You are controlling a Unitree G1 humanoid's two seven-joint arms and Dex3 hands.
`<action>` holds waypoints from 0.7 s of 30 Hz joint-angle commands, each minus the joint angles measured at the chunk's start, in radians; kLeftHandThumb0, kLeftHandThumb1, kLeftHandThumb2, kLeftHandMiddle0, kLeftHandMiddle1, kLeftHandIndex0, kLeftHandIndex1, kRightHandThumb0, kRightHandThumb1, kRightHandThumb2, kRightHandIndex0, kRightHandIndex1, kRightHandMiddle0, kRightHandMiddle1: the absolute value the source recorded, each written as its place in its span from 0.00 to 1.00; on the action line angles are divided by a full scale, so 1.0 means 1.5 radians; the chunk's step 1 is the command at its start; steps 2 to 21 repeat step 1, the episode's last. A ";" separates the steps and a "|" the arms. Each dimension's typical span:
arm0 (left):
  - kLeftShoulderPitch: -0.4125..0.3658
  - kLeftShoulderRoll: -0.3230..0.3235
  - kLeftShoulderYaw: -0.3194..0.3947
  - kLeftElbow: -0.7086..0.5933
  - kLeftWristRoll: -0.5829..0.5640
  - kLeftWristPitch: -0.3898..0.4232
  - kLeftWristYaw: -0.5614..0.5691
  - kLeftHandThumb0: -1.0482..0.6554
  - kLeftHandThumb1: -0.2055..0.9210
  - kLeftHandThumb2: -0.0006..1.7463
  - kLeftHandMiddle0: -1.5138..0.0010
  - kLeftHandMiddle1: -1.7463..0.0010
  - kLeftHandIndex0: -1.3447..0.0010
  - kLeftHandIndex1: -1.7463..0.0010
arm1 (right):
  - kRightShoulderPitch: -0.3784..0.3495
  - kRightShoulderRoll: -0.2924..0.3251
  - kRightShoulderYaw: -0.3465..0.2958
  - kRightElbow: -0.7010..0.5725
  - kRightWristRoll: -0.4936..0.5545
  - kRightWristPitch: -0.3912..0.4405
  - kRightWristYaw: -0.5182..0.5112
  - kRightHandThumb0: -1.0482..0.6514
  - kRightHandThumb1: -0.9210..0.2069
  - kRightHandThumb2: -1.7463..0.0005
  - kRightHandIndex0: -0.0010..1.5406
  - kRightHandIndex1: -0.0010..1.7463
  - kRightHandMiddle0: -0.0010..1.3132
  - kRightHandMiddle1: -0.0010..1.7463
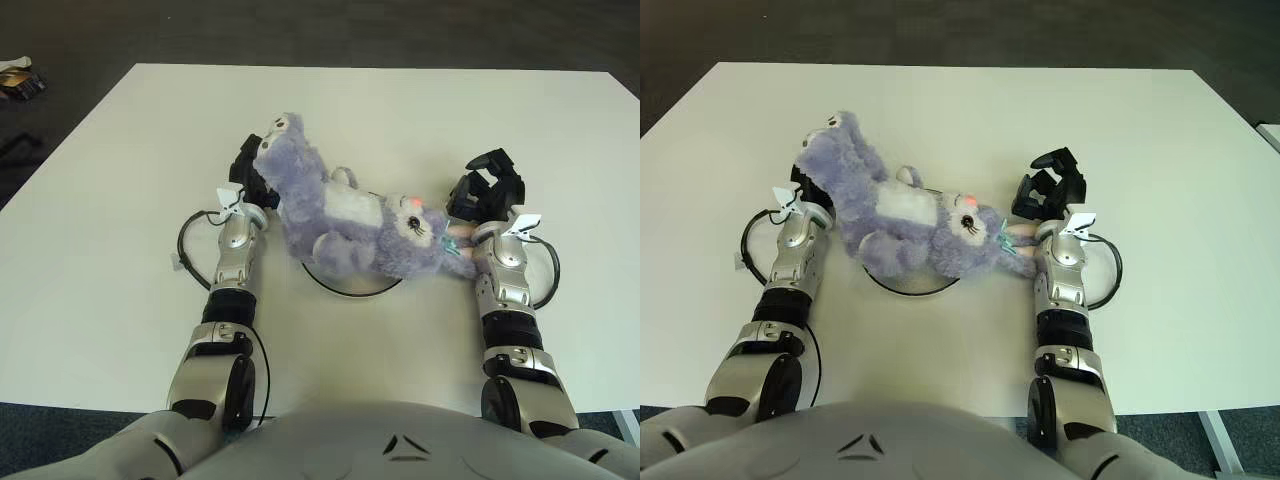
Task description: Put the doll into the plate.
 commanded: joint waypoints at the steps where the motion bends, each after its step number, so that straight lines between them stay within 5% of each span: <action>1: 0.043 -0.007 -0.001 0.018 -0.001 0.007 0.000 0.61 0.29 0.89 0.57 0.00 0.53 0.00 | 0.043 0.015 0.001 0.019 0.010 0.022 0.004 0.61 0.73 0.11 0.52 0.97 0.41 1.00; 21: 0.043 -0.007 -0.001 0.018 -0.001 0.007 0.000 0.61 0.29 0.89 0.57 0.00 0.53 0.00 | 0.043 0.015 0.001 0.019 0.010 0.022 0.004 0.61 0.73 0.11 0.52 0.97 0.41 1.00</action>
